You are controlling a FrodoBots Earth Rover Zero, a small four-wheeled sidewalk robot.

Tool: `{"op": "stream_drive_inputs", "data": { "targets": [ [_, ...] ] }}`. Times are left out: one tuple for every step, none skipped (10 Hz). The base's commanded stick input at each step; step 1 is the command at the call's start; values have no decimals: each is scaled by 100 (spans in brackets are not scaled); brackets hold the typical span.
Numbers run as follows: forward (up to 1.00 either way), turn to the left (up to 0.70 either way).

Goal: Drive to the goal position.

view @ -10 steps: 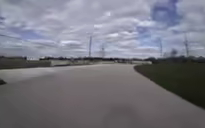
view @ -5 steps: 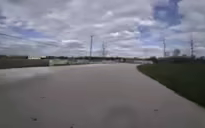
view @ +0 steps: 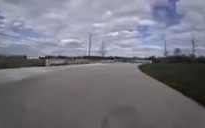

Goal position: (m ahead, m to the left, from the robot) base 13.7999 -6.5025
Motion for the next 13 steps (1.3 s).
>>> {"op": "stream_drive_inputs", "data": {
  "targets": [
    [100, -31],
    [100, 0],
    [100, 0],
    [100, 0],
    [100, 0],
    [100, 0],
    [100, 0],
    [100, 0],
    [100, 0],
    [100, 0],
    [100, 0],
    [100, 0],
    [100, 0]
  ]
}}
